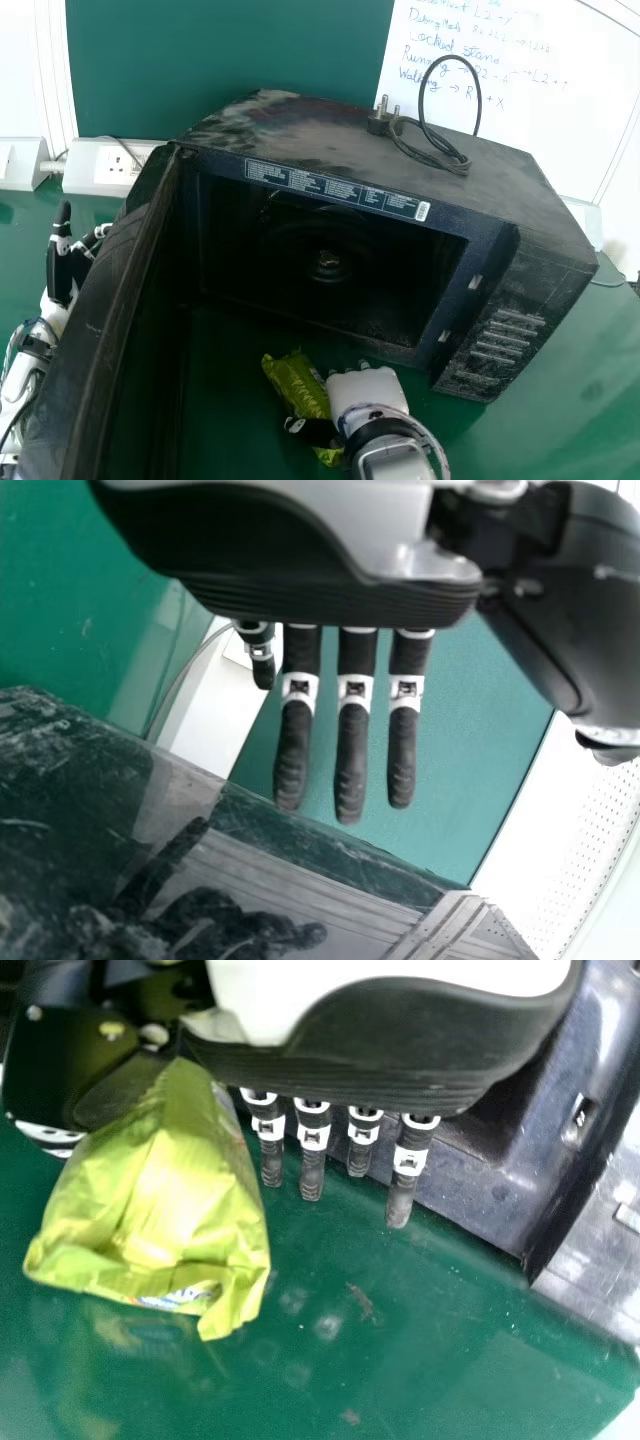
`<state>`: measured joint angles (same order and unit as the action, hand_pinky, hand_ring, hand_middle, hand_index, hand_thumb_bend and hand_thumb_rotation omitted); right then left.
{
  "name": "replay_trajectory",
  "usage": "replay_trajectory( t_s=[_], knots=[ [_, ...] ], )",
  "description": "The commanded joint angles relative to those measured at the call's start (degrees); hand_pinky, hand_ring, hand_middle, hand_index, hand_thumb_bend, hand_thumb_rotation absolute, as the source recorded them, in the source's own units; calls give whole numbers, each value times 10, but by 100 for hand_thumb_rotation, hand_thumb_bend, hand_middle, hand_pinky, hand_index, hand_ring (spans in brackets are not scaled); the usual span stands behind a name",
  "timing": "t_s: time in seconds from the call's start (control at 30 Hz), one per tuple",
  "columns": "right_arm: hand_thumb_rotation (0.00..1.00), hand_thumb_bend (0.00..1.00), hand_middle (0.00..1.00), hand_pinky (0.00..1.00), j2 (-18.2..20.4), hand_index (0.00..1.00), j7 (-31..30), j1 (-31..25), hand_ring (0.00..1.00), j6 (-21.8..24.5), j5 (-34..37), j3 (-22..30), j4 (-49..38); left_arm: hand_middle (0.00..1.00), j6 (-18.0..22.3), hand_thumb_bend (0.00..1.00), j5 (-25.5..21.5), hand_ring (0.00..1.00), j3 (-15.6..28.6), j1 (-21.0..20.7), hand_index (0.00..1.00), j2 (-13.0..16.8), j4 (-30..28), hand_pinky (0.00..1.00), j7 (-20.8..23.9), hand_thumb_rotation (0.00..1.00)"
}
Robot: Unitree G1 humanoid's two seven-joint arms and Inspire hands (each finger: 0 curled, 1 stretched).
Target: Put biscuit inside oven
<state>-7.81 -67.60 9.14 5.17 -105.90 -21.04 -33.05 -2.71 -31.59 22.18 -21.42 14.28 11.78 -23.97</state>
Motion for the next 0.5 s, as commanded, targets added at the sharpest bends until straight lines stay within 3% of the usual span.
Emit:
replay_trajectory(
  t_s=[0.0, 0.17, 0.3, 0.47],
  knots=[
    [52, 81, 84, 74, -7, 83, -41, -27, 83, -31, 7, -29, 19, 40, -1, 52, 1, 32, 0, 5, 49, 4, -3, 26, -2, 7],
    [36, 68, 77, 61, -24, 78, -26, -31, 73, -57, 4, -47, 8, 40, -1, 52, 2, 32, 0, 6, 49, 3, -5, 26, 1, 7],
    [27, 67, 72, 51, -14, 79, -12, -43, 65, -50, 4, -48, 3, 40, 0, 52, 2, 32, -1, 7, 49, 5, -4, 26, -3, 7],
    [21, 72, 72, 68, 5, 67, -8, -51, 71, -34, 10, -38, 6, 41, 0, 52, -1, 33, 1, 5, 49, 5, 0, 26, -6, 7]
  ],
)
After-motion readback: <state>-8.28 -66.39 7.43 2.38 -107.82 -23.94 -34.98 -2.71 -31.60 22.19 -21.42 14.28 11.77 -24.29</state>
